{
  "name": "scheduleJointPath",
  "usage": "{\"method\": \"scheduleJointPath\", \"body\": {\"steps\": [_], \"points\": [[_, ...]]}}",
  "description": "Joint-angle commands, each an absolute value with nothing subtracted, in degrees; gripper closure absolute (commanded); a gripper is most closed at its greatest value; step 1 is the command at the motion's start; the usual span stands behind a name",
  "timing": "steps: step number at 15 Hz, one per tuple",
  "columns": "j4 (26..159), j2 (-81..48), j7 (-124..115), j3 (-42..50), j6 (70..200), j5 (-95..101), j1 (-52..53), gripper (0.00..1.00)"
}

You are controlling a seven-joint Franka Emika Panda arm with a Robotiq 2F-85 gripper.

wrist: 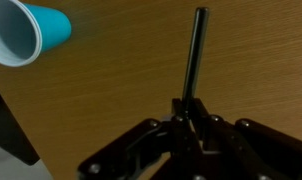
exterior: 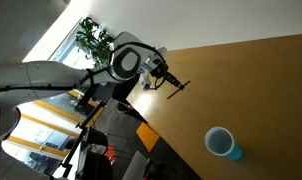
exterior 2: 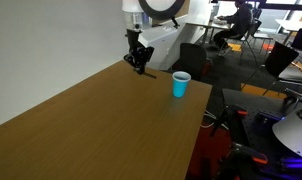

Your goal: Put the pen in the blue cup

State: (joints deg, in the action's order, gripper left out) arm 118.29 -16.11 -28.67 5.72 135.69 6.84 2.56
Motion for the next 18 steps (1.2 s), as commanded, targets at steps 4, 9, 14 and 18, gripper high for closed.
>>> {"method": "scheduleJointPath", "body": {"steps": [4, 9, 14, 18], "points": [[118.3, -13.7, -40.5, 9.5, 135.0, 15.1, 3.7, 0.97], [116.7, -14.9, -62.0, 11.8, 134.4, 26.0, 5.2, 0.97], [115.8, -15.9, -81.0, 11.8, 132.1, 35.6, 6.2, 0.97], [115.0, -16.8, -96.5, 11.4, 127.3, 44.4, 7.0, 0.97]]}}
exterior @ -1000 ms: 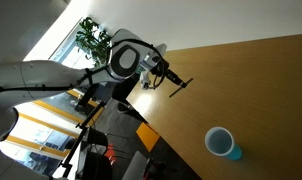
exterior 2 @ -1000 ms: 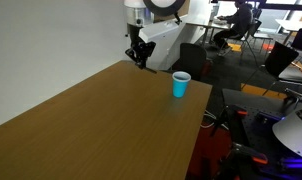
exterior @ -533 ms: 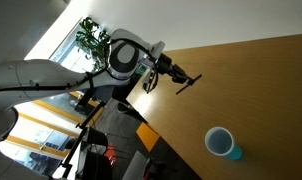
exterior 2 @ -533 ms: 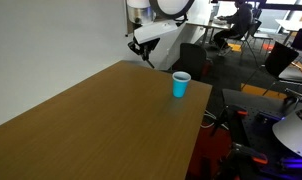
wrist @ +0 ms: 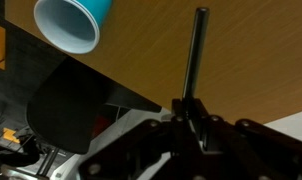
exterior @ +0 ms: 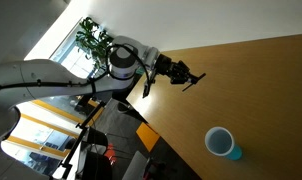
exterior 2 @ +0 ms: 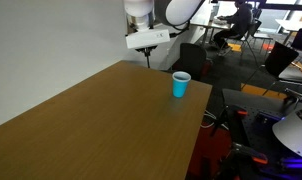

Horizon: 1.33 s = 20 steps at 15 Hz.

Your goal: Put the pen in the blue cup

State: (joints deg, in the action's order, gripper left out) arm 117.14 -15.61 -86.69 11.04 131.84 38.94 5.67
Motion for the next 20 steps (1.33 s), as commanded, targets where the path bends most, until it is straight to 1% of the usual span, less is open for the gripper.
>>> {"method": "scheduleJointPath", "body": {"steps": [1, 6, 12, 20], "points": [[114.8, -17.1, -99.5, 10.9, 125.6, 46.0, 6.9, 0.97], [114.3, -17.8, -111.9, 8.8, 116.5, 51.5, 6.6, 0.97], [114.7, -19.0, -120.8, 6.6, 106.6, 51.3, 5.8, 0.97], [117.1, -19.9, -126.1, 6.4, 101.3, 50.0, 3.7, 0.97]]}}
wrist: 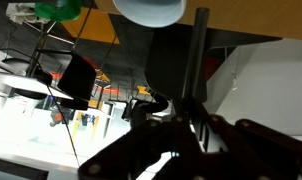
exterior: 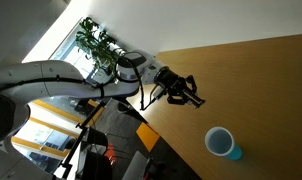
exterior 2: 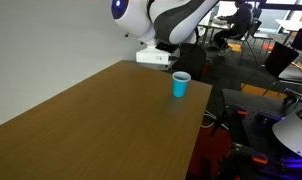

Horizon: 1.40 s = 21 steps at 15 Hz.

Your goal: Put the pen in the blue cup

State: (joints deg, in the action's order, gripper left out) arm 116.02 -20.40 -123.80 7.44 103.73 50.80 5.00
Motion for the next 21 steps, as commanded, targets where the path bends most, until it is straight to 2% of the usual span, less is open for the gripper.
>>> {"method": "scheduleJointPath", "body": {"steps": [1, 13, 21], "points": [[117.6, -19.8, -126.5, 6.4, 100.9, 49.8, 3.5, 0.97], [122.6, -19.5, -131.1, 6.9, 96.4, 49.8, 1.2, 0.97], [121.1, -21.9, -132.7, 6.9, 91.3, 52.7, 1.0, 0.97]]}}
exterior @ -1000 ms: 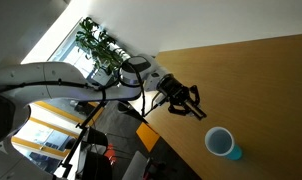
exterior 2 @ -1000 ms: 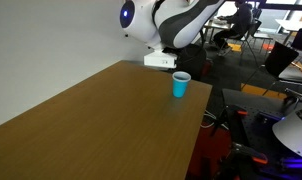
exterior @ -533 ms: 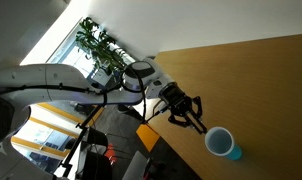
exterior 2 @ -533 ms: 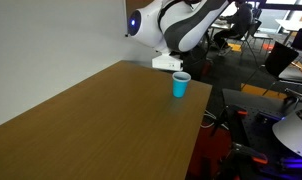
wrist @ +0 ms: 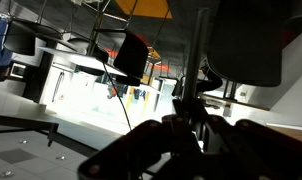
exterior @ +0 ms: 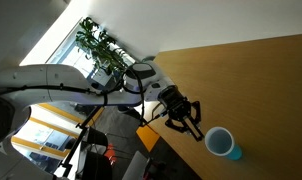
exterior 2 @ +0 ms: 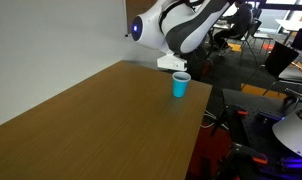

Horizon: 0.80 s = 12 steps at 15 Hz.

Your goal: Put the pen in the blue cup

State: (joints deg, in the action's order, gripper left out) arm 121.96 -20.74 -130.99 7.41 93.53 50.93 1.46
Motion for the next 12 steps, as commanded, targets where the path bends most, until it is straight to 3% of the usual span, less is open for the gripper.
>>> {"method": "scheduleJointPath", "body": {"steps": [1, 12], "points": [[121.0, -22.3, -132.4, 6.8, 91.5, 53.3, 0.9, 0.97], [118.8, -28.3, -132.5, 5.8, 93.8, 62.2, 0.6, 0.97]]}}
